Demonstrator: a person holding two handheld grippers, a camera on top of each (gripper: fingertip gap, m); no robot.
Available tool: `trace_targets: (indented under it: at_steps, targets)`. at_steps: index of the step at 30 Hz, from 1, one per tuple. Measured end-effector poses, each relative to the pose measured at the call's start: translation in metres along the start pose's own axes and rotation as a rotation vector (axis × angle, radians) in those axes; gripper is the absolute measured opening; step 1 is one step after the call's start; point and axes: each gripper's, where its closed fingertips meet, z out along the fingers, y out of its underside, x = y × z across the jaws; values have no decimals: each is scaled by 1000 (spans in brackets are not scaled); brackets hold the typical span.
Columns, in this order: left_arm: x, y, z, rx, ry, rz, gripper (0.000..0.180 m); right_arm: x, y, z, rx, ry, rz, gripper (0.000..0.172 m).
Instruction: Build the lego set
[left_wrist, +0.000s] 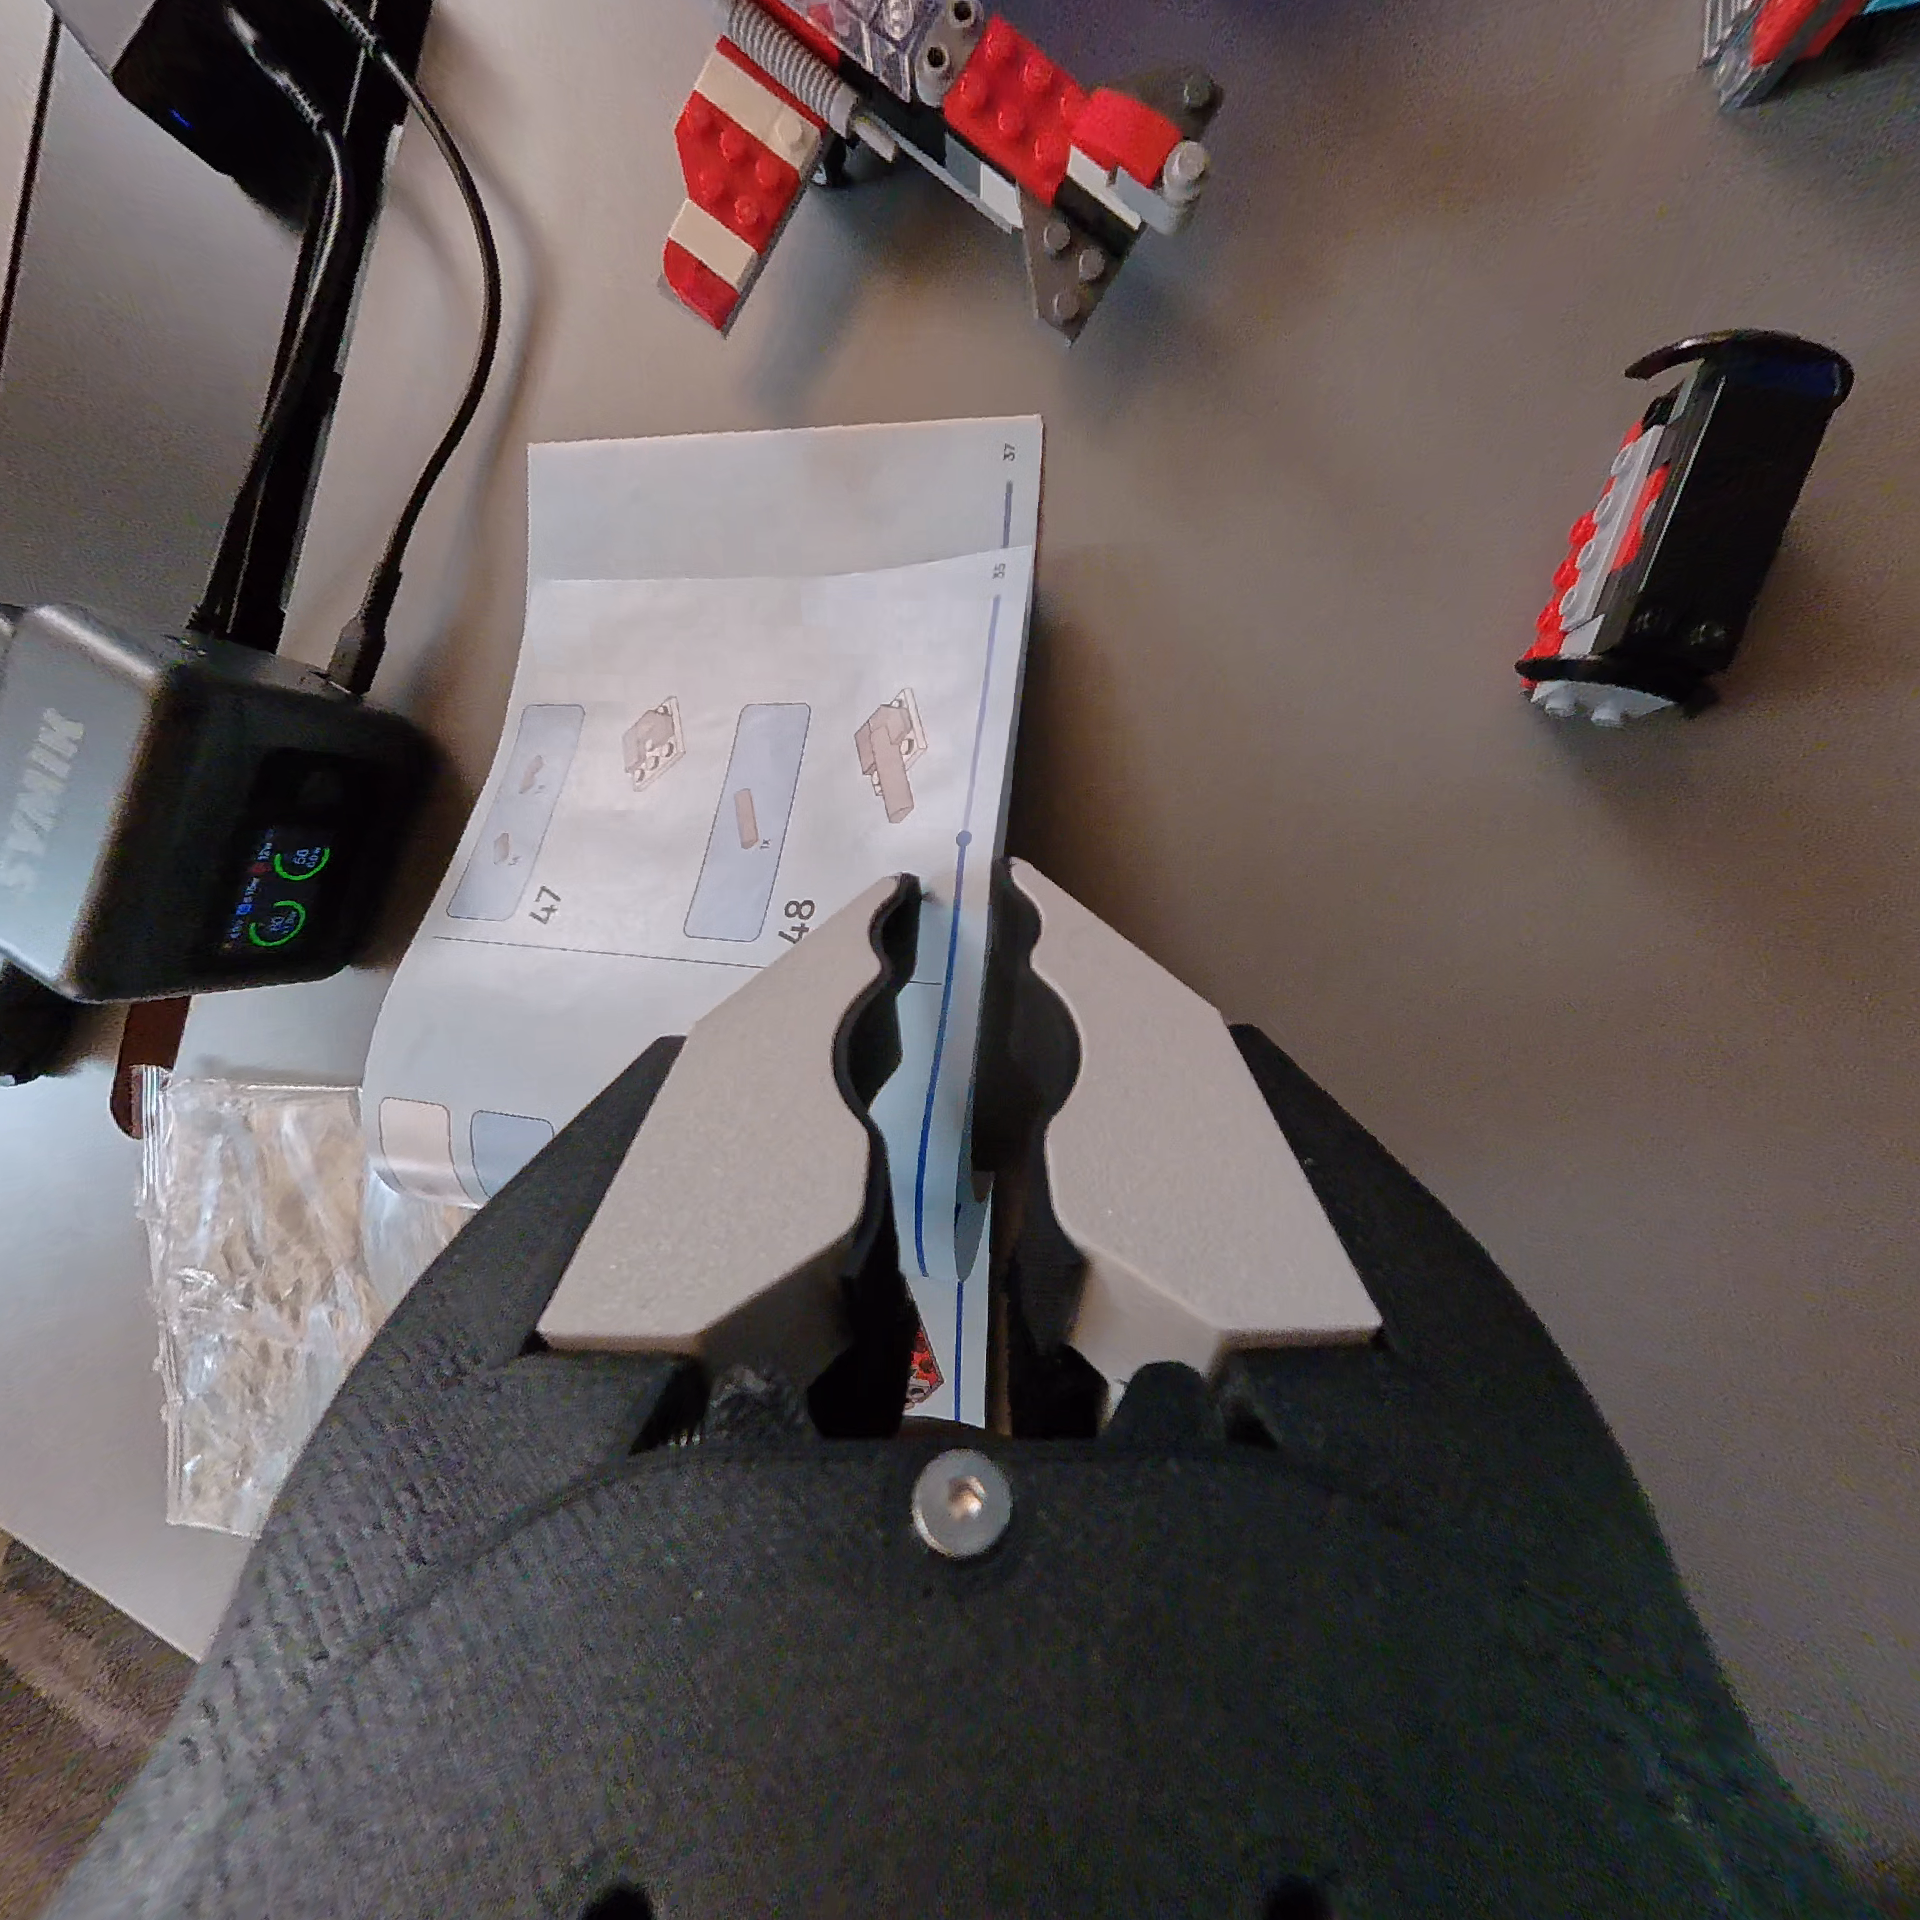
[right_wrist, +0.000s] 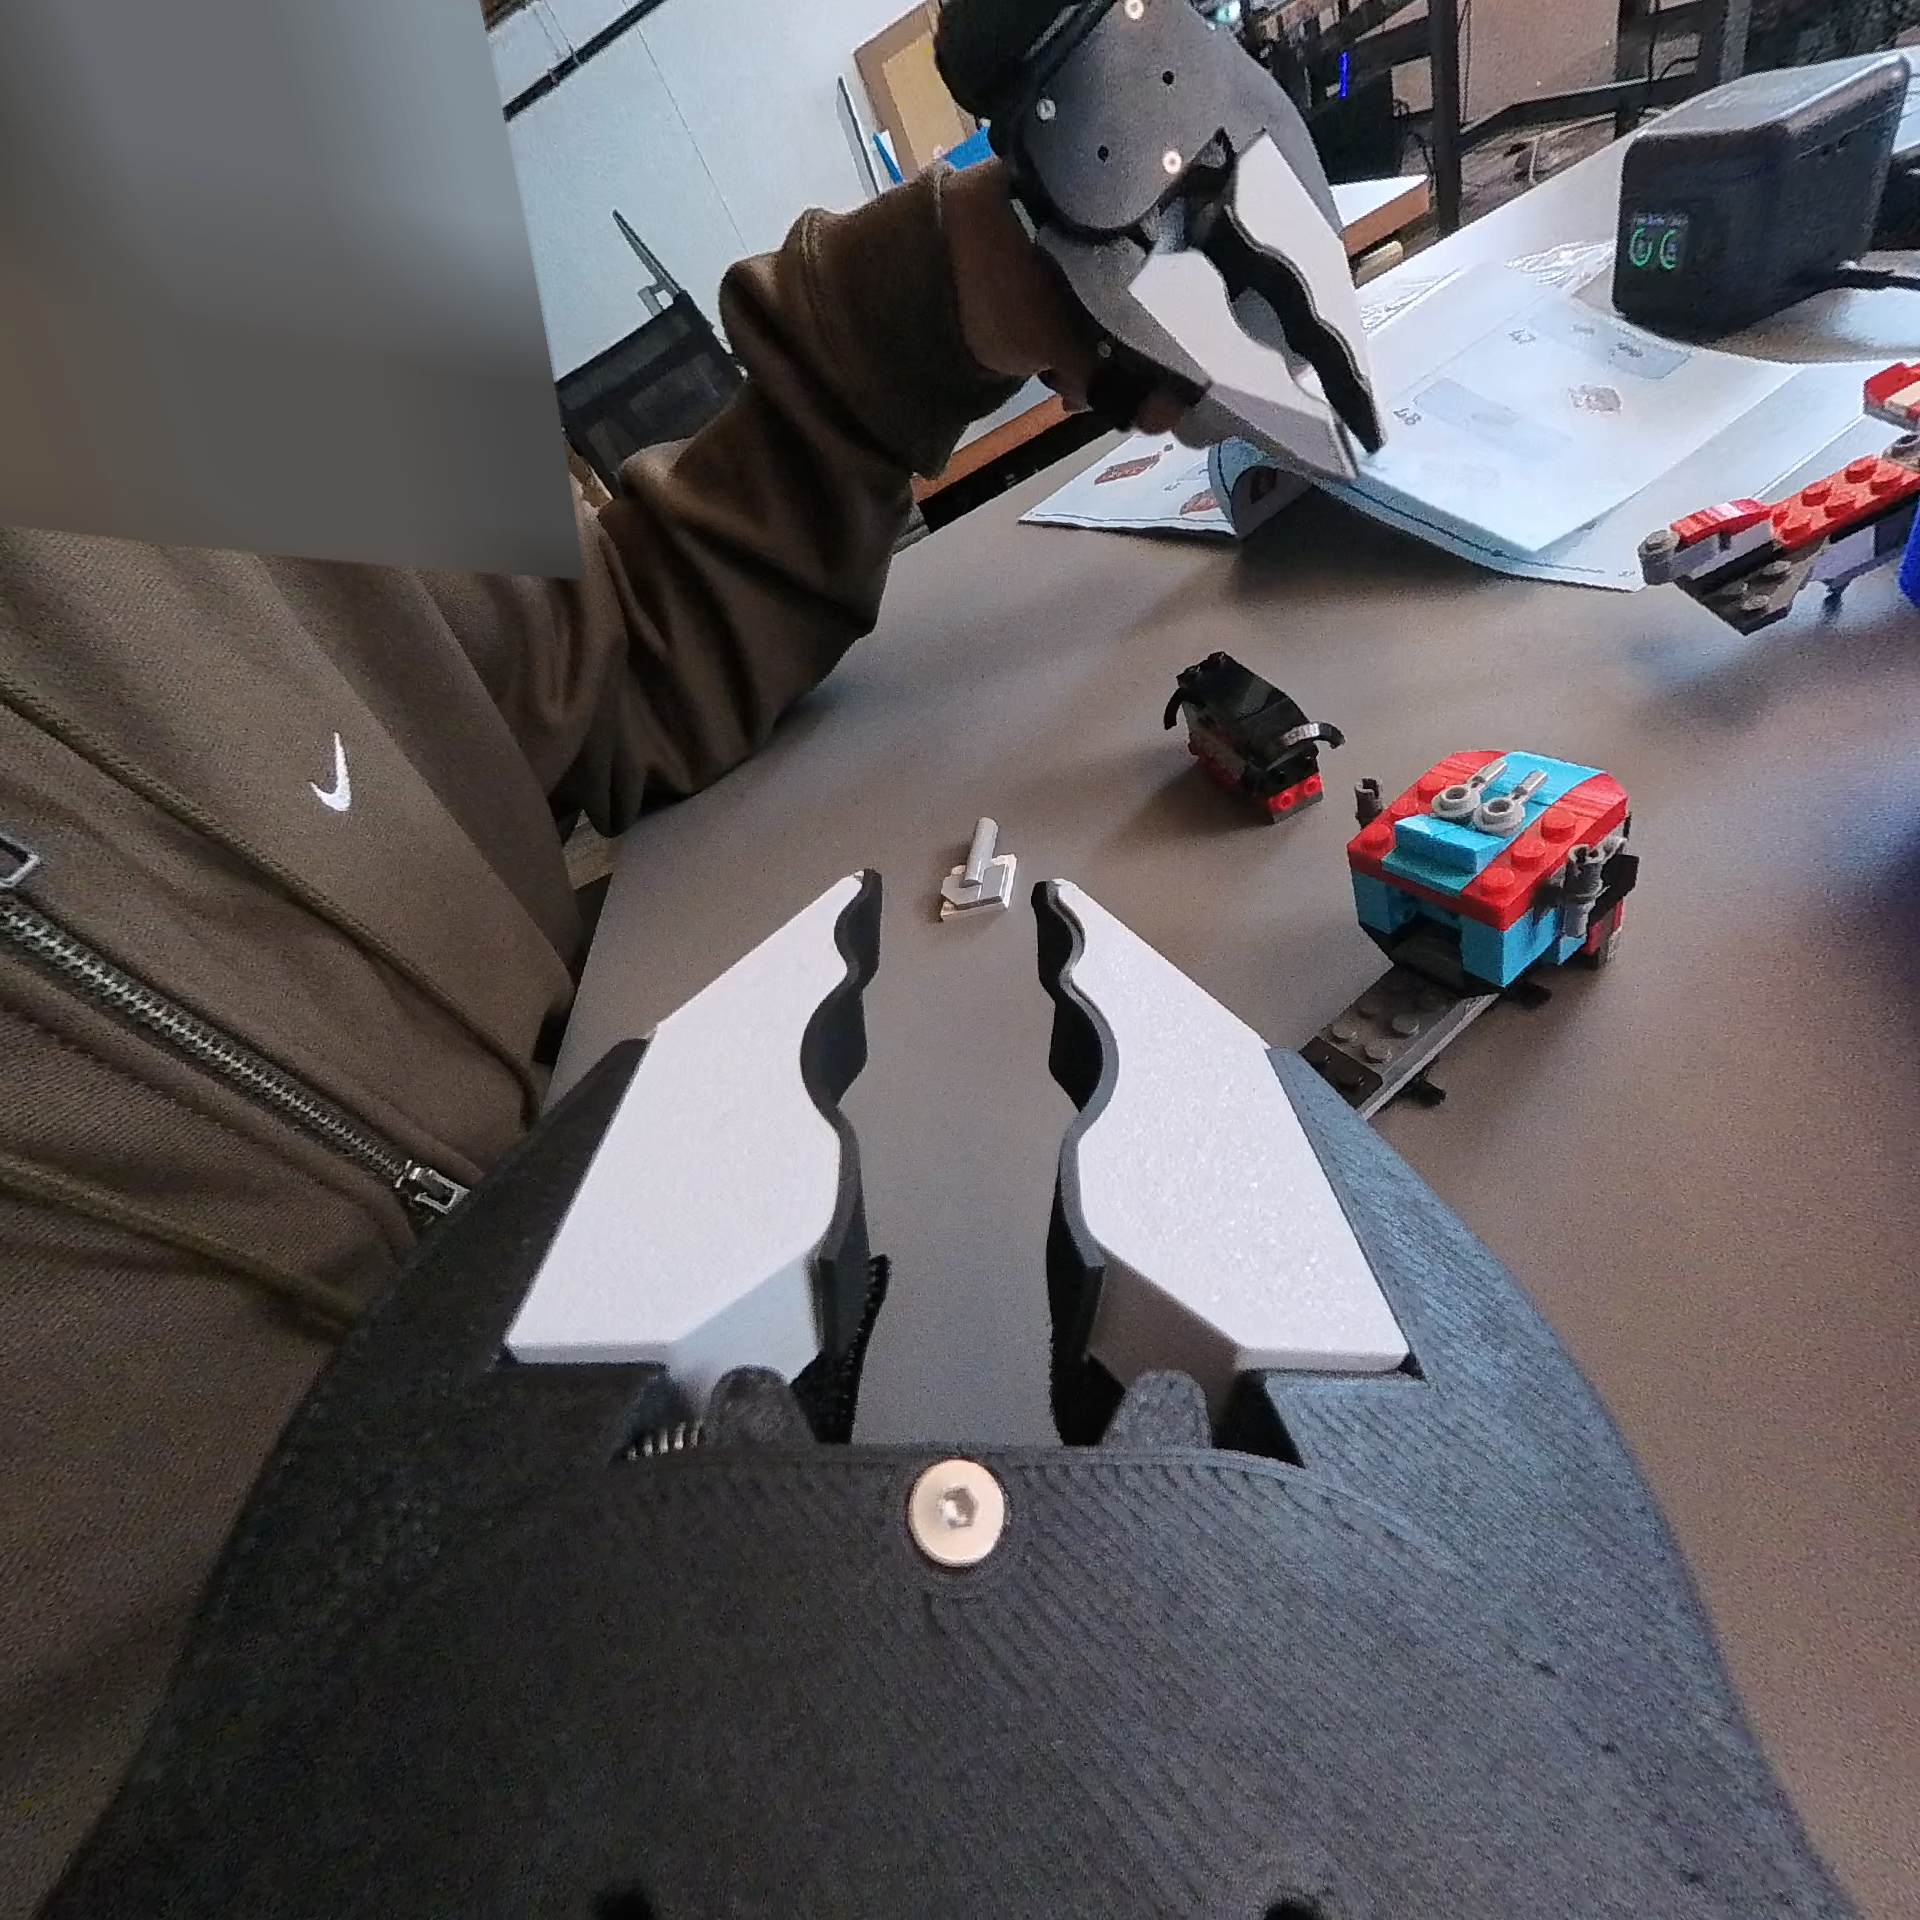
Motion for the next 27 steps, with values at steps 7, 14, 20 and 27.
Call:
trace_targets:
  at_steps: [7,14,20,27]
  targets:
    - [-5,-10,-12,73,-34,-38,8,-1,0,2,-2,3,-2,31]
    - [-19,-8,-35,166,-163,-117,5,-2,1,2,-8,7,-14,31]
    - [-35,0,-63,309,-312,-256,4,-1,1,3,-12,8,-14,31]
    - [-49,25,-99,485,-464,-453,4,-1,2,4,-16,11,-17,31]
